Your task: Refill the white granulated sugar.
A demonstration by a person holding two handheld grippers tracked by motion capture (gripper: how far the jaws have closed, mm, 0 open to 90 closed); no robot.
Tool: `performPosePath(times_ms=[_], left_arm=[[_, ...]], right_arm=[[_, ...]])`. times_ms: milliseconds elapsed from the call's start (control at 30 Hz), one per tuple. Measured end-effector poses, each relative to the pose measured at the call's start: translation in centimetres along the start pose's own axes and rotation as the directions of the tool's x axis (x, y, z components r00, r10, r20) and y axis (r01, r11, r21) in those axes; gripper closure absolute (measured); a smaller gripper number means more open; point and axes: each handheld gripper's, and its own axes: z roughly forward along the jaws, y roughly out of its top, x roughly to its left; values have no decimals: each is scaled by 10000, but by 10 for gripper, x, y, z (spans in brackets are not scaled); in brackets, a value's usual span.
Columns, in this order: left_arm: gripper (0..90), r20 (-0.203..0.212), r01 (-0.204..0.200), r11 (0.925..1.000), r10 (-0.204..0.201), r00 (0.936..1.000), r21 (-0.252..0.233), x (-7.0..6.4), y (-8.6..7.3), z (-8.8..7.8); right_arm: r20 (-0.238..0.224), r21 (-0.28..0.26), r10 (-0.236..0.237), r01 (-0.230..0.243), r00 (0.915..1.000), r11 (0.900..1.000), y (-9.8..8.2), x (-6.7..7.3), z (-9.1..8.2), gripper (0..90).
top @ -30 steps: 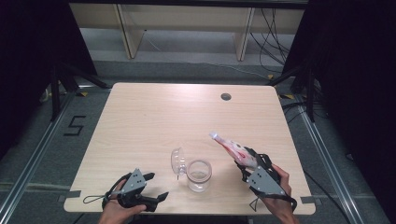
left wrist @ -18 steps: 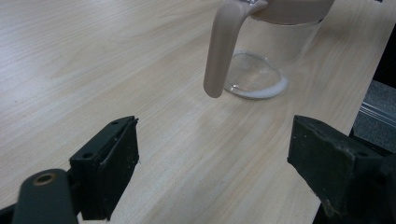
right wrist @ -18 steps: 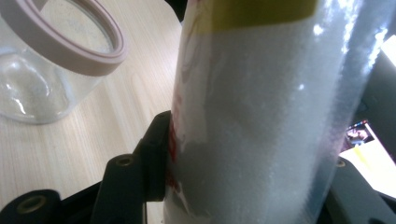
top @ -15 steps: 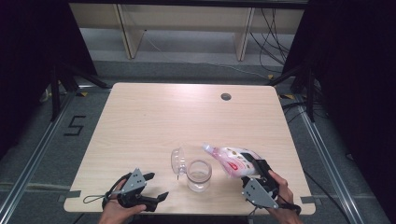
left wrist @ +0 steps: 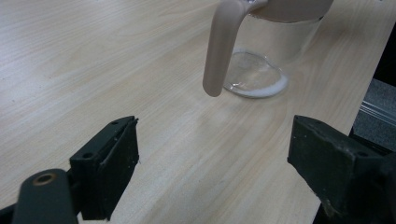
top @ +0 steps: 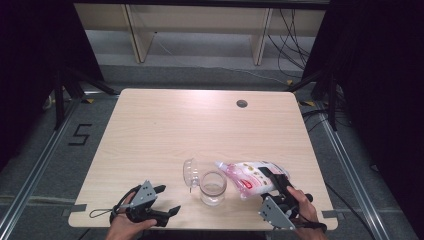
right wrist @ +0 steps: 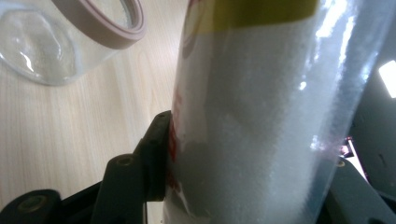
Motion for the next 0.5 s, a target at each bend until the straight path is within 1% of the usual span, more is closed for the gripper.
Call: performPosePath(times_ms=[33, 67, 100, 133, 167, 200, 233, 267, 300, 333, 367, 400, 433, 467, 500], left_arm=[[158, 1, -3, 10000, 3, 10000, -6, 0, 0, 0], [158, -3, -13, 10000, 13, 10000, -4, 0, 0, 0], [158, -7, -10, 10000, 10, 10000, -2, 0, 0, 0], [158, -9, -9, 10000, 9, 10000, 1, 0, 0, 0], [158, -14, -9, 10000, 9, 10000, 1, 0, 0, 0], [158, -14, -7, 10000, 7, 10000, 3, 0, 0, 0], [158, -6, -17, 10000, 17, 10000, 10, 0, 0, 0], [158, 2, 55, 10000, -55, 10000, -44, 0, 0, 1], [158, 5, 59, 10000, -59, 10000, -49, 0, 0, 1], [158, -2, -10, 10000, 10, 10000, 5, 0, 0, 0], [158, -9, -60, 10000, 61, 10000, 42, 0, 0, 0], [158, 33, 51, 10000, -51, 10000, -53, 0, 0, 1], [158, 9, 96, 9999, -96, 10000, -54, 0, 0, 1], [158, -10, 129, 9999, -129, 9999, -85, 0, 0, 1], [158, -34, -107, 9999, 107, 9999, -37, 2, 0, 0]], right_arm=[[-8, 144, 315, -315, 9995, 9994, 0, 3, -1, 500], [43, 144, 109, -109, 9999, 9998, 0, 2, -1, 500], [14, 163, -352, 351, 9994, 9992, 1, 0, -1, 500], [-51, 235, -108, 109, 9999, 9997, 1, 2, -1, 500], [-12, 249, -158, 158, 9999, 9996, 1, 3, -2, 500], [-55, 328, -758, 760, 9971, 9966, 2, 0, -2, 500], [-20, 392, -490, 491, 9988, 9980, 1, 3, -2, 500], [22, 447, -1120, 1118, 9937, 9927, 3, 0, -2, 501], [43, 496, -1293, 1290, 9916, 9904, 3, 0, -2, 501], [-6, 639, -862, 861, 9963, 9942, 2, 4, -3, 501], [-184, 706, -901, 912, 9958, 9933, 2, 4, -3, 501], [-153, 647, -1036, 1043, 9945, 9924, 1, 3, -2, 501], [-191, 708, -1036, 1047, 9944, 9920, 2, 3, -3, 502], [-142, 725, -1463, 1469, 9891, 9865, 2, 1, -3, 501], [-94, 825, -1145, 1149, 9934, 9899, 2, 4, -4, 502]])
